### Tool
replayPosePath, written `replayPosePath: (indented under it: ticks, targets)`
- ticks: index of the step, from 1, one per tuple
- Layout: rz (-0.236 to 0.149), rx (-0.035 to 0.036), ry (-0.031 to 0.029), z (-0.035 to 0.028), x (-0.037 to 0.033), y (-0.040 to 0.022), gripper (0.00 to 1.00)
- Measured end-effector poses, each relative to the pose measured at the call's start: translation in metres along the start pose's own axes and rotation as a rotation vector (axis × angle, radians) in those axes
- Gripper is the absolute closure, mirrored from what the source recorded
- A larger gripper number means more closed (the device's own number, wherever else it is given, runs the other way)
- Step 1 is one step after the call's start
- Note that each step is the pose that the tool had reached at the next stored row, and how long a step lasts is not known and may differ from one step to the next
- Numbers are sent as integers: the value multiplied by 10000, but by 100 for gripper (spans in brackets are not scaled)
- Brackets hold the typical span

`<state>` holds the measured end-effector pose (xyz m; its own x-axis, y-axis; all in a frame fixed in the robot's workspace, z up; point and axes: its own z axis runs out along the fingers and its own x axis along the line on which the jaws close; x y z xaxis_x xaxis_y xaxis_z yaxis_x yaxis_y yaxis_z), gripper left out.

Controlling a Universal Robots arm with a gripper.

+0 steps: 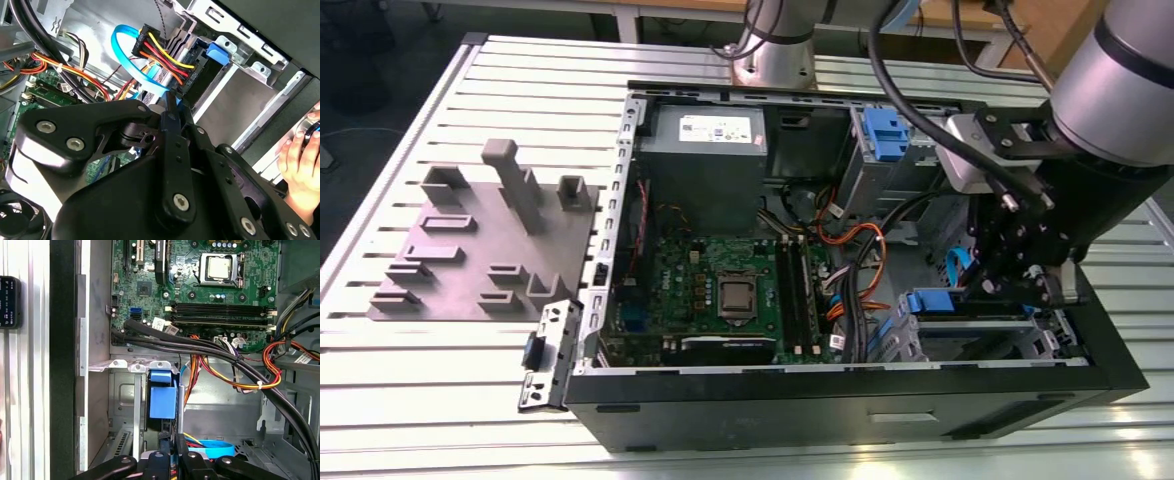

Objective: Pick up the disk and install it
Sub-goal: 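Insert the second disk wire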

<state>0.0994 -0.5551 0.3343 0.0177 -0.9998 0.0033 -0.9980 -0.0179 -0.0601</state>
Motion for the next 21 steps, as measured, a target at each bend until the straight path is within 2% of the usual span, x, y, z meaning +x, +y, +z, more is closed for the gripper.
replayPosePath:
  ticks: [3,6,18,20,21]
  targets:
    - [5,1,-77,7,-1,0,84]
    - [6,2,-103,24,1,1,84]
    - [7,3,-123,56,5,3,84]
    - [7,3,-130,60,5,3,83]
    - [6,3,-122,55,6,3,76]
